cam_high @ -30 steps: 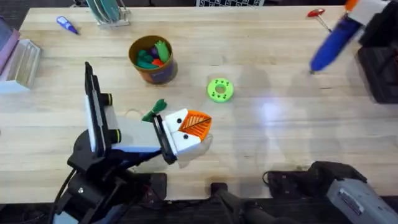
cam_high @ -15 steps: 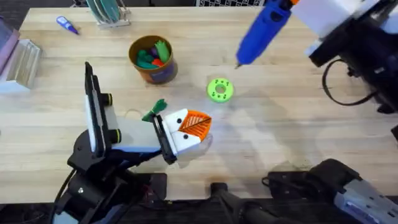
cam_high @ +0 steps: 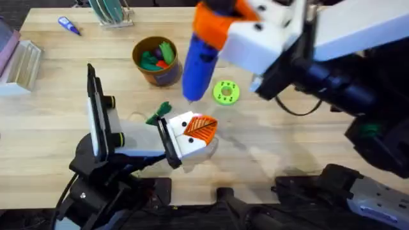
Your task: Pick up the gripper from the table and insert it into the empty holder that is missing its gripper. Then pick up a screw, insert it into the mounting hole, and use the screwdriver to tighten it. Finally, clean up the table by picking up the vegetable and placing it into the bucket.
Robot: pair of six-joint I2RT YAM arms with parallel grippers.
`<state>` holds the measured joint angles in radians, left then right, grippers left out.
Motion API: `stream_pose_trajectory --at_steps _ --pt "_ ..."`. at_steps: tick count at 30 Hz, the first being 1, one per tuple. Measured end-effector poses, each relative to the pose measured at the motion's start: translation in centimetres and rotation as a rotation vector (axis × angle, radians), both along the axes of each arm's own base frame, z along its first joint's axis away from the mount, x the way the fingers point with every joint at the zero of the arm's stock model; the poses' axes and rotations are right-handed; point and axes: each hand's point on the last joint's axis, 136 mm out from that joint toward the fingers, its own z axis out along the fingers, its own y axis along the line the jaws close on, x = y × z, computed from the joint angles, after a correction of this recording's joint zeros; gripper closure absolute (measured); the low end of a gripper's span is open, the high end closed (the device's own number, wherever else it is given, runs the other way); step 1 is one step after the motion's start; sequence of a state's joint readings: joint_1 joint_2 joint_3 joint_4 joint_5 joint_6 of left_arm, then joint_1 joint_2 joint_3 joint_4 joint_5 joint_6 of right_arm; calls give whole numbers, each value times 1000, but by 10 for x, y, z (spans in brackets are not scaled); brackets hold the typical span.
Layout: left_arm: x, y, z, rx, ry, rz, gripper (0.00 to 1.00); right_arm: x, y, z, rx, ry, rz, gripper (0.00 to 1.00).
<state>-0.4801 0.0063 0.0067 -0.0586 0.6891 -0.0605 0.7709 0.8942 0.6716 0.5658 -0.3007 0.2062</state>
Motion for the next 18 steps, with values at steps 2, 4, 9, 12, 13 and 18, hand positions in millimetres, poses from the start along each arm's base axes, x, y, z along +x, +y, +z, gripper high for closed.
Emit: stream_pose_trajectory --at_steps 2,4,9,12,13,18 --pt "0 0 0 0 0 0 994 -3 8 -2 -3 -3 33 979" --pt "0 0 0 0 0 0 994 -6 14 -3 0 -12 57 979" --pt "0 0 0 0 0 0 994 -16 26 -10 -22 -19 145 979" --pt "0 0 0 0 0 0 994 -22 29 -13 -36 -18 184 979" --pt "0 0 0 0 0 0 994 -24 29 -14 -41 -16 194 979" --pt "0 0 0 0 0 0 994 -27 31 -16 -48 -17 216 979"
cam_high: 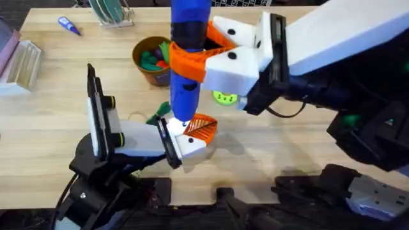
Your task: Pick up the gripper from the table and insert it into the empty holder that is missing its gripper. Then pick up a screw, insert it into the mounting hole, and use the screwdriver to tighten it. Finally, clean up the table by picking up the vegetable and placing it into the bucket.
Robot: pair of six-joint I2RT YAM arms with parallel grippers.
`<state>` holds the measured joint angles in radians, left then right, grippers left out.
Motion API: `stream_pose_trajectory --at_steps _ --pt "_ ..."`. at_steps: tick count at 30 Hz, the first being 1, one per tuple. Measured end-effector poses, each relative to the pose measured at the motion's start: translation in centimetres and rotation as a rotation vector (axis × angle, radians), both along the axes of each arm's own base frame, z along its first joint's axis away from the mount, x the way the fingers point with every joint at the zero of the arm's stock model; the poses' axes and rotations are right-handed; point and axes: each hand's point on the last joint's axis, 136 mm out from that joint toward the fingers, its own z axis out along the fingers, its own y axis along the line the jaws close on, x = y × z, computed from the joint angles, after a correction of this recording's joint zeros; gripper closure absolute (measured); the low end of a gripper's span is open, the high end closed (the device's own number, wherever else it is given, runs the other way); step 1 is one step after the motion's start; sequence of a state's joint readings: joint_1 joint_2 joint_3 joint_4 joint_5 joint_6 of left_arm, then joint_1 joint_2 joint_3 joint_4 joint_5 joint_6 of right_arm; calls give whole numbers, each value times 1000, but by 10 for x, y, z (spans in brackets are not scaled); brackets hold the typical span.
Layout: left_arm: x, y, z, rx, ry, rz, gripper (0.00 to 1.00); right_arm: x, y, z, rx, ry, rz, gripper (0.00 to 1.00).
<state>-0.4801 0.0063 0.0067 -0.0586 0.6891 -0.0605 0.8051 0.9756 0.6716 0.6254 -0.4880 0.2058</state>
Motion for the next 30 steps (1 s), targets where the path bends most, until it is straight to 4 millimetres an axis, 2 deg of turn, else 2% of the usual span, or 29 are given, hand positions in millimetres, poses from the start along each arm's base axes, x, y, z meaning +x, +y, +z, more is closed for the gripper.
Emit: stream_pose_trajectory --at_steps 11,16,30 --pt "0 0 0 0 0 0 994 -1 1 0 -1 -1 7 979" --pt "0 0 0 0 0 0 994 4 6 -10 -23 20 7 979" --pt "0 0 0 0 0 0 994 4 6 -10 -24 16 6 979"
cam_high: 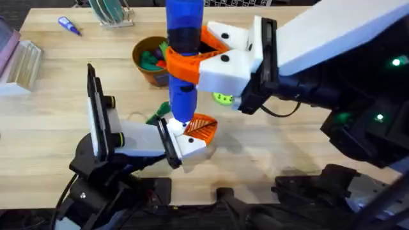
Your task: Pick up the gripper from the table and insert it into the empty holder that is missing its gripper. Then pick up a screw, insert it into the mounting hole, and use the screwdriver to tighten it. Finally, clean up the table by picking up the vegetable and placing it into the bucket.
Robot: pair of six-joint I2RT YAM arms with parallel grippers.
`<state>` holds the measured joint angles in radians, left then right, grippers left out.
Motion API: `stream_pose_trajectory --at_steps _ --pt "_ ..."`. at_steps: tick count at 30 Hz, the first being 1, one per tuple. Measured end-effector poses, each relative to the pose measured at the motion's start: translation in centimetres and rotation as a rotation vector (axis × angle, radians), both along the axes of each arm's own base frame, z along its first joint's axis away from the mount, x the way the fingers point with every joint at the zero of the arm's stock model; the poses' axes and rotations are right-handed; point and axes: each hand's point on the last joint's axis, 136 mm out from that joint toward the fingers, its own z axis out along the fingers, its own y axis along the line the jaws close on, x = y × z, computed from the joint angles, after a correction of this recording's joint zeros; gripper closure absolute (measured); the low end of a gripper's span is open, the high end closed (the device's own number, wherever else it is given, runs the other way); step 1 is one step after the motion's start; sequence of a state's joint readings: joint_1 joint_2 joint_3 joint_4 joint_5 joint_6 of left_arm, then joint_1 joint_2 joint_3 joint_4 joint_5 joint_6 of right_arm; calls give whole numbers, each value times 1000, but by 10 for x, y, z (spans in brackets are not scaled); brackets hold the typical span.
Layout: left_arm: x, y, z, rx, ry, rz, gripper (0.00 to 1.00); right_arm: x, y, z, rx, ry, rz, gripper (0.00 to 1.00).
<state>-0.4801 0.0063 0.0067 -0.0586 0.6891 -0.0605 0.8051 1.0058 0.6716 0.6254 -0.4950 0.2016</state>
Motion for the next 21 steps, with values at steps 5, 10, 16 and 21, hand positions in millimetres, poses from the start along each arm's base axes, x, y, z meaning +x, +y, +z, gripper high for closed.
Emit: stream_pose_trajectory --at_steps 5,10,16,21 --pt "0 0 0 0 0 0 994 0 0 -1 -5 5 0 979" --pt "0 0 0 0 0 0 994 1 1 -5 -15 13 -1 979" --pt "0 0 0 0 0 0 994 1 1 -6 -23 0 -3 979" --pt "0 0 0 0 1 0 994 1 1 -8 -32 -5 -5 979"
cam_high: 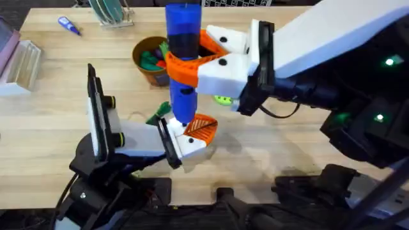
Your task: Pick up the gripper from the table and insert it into the empty holder that is missing its gripper. Then pick up a screw, insert it into the mounting hole, and use the screwdriver to tighten it. Finally, clean up the table by picking up the vegetable and placing it into the bucket.
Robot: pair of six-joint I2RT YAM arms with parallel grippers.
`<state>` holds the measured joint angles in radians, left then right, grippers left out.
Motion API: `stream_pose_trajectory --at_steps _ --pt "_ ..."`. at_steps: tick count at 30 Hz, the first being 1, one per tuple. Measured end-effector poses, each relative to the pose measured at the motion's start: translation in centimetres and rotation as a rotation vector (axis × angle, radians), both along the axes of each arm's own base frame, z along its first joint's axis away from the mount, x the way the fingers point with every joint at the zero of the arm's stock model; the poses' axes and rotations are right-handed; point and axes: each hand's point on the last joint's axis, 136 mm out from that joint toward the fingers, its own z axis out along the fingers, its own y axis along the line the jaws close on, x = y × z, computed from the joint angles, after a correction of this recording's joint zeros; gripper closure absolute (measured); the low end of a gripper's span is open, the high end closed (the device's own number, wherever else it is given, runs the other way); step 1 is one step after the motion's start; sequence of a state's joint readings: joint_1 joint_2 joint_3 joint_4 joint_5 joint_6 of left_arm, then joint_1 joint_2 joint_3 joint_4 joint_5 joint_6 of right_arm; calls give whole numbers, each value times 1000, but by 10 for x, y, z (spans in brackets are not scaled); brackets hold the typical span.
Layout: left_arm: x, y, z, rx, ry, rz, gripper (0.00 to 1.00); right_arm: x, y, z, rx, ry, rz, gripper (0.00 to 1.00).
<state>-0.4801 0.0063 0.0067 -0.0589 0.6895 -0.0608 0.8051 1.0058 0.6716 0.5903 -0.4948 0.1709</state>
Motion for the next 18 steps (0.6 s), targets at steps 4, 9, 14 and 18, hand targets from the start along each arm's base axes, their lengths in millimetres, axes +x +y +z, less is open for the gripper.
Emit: stream_pose_trajectory --at_steps 4,9,14,18 --pt "0 0 0 0 0 0 994 0 0 -1 -3 -1 -1 979" --pt "0 0 0 0 1 0 994 0 0 -1 -4 -5 1 979" --pt "0 0 0 0 0 0 994 0 1 -1 -6 -3 1 979" --pt "0 0 0 -1 3 0 994 -1 1 -1 -6 -8 3 979"
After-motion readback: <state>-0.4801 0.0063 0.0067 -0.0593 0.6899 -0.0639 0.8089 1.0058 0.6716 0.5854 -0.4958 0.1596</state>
